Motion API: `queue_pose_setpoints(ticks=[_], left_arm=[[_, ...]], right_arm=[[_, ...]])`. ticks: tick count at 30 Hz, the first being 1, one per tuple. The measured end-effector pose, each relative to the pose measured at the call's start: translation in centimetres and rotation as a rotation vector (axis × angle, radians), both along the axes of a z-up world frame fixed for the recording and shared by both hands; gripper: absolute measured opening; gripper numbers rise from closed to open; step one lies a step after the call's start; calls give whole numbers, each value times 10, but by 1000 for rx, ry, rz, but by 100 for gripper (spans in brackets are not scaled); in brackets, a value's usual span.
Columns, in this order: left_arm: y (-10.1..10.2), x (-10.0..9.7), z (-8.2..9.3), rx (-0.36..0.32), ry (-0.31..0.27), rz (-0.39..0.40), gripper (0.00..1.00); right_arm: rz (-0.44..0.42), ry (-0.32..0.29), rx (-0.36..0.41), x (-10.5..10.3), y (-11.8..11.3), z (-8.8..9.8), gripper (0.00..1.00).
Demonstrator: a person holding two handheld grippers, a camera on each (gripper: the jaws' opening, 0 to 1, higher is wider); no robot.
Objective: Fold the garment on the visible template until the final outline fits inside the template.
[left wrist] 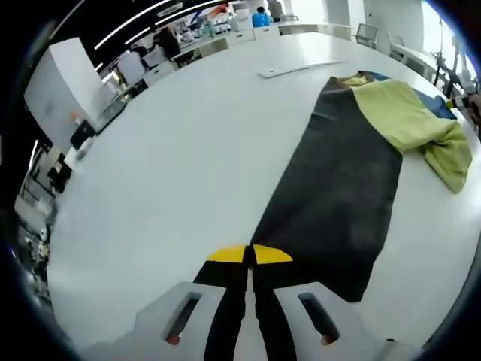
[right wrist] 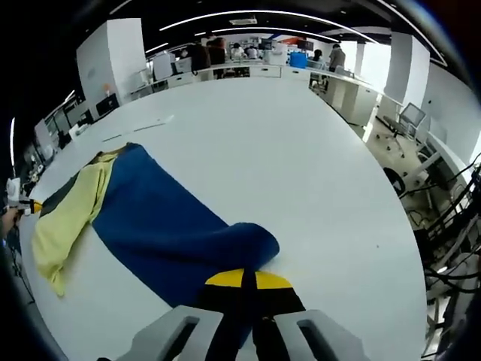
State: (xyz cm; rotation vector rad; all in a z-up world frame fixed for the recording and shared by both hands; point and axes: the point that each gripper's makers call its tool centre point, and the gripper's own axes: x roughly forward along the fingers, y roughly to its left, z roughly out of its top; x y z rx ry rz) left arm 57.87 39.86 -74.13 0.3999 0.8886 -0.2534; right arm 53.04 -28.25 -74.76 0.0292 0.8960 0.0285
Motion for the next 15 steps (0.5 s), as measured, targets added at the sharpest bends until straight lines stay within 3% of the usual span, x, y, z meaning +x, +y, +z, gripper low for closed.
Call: queue_pose_setpoints(ticks=[15], left_arm=[[7,9,-2,34,6,3,0]], right_arm=[[-15,-18,-71,5,-26,7,0]])
